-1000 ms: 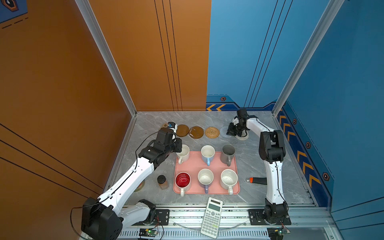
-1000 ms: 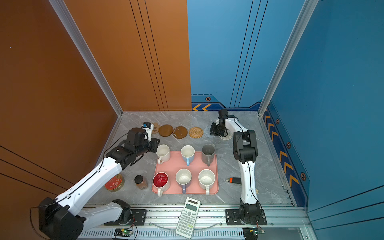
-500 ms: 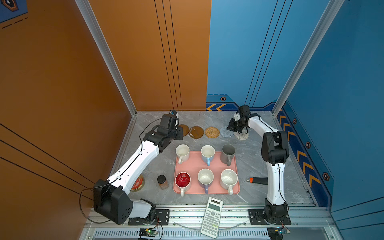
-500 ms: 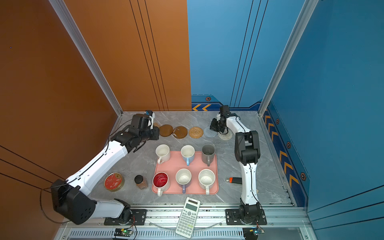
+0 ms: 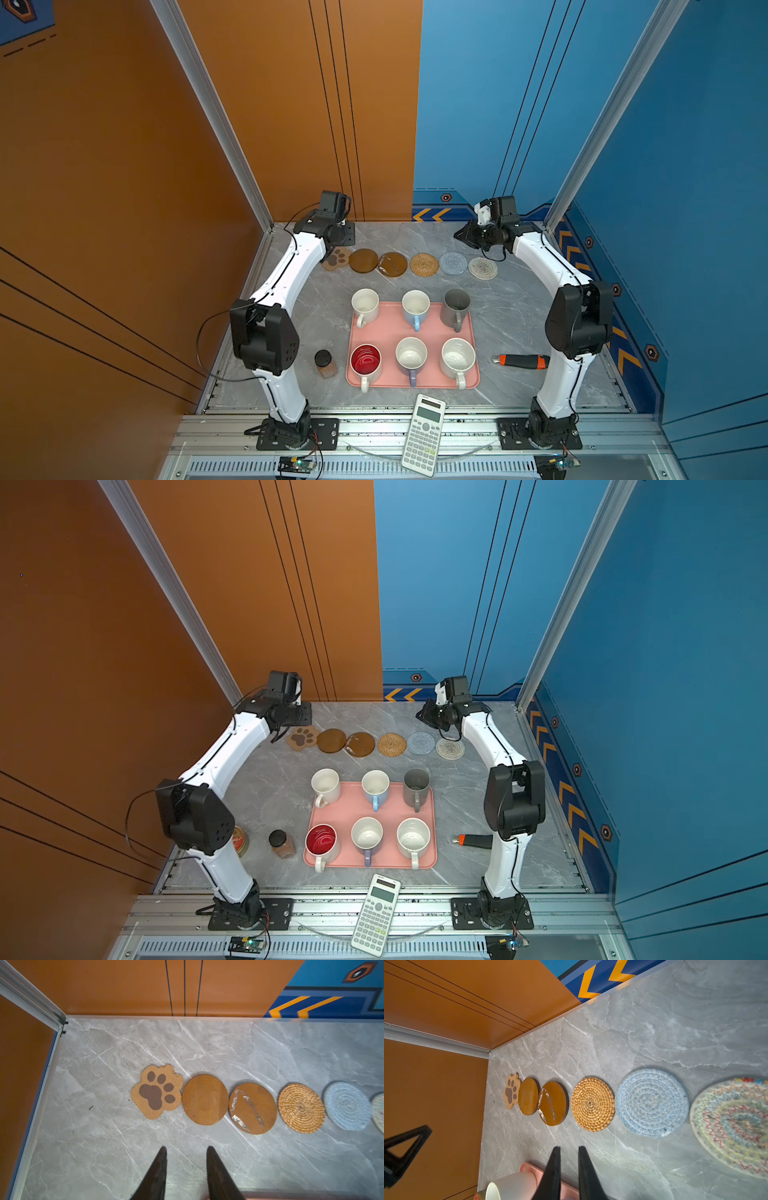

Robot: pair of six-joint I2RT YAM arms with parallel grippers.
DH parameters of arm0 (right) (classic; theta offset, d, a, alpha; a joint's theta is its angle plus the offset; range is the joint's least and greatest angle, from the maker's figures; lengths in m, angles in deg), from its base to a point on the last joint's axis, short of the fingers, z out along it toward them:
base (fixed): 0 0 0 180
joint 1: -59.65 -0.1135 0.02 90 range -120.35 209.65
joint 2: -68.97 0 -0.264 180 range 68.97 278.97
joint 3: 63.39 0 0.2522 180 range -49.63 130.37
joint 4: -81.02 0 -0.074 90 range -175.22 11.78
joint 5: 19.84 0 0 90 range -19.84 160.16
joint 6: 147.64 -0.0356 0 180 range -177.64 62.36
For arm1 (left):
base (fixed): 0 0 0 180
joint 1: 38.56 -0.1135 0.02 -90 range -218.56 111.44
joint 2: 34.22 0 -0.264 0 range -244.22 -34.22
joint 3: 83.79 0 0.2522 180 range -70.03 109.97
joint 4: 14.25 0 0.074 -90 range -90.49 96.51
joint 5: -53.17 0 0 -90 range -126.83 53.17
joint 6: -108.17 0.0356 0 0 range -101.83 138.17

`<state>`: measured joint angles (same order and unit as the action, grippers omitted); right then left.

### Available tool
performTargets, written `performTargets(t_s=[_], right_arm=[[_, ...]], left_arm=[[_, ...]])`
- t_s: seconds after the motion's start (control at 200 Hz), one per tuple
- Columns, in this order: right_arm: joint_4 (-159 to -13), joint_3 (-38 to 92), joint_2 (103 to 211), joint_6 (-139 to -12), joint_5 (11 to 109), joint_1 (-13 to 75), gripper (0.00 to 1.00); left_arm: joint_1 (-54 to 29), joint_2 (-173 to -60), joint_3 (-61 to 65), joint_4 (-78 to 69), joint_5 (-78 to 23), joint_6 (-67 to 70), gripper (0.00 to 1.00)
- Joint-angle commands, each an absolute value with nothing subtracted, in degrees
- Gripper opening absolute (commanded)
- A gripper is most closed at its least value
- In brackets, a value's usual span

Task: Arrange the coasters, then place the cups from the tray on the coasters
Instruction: 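Lift both arms, moving the left gripper over the cork paw-print coaster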

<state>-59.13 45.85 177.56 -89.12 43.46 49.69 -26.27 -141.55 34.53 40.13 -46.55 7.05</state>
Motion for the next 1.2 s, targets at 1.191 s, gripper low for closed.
performTargets(t_s=[1.191], right_arm=[[-55.17, 19.86, 147.76, -88.66, 55.57, 46.29, 0.21]], left_arm=[[-34.8, -185.69, 75.44, 54.04, -45.49, 3.4, 0.38]])
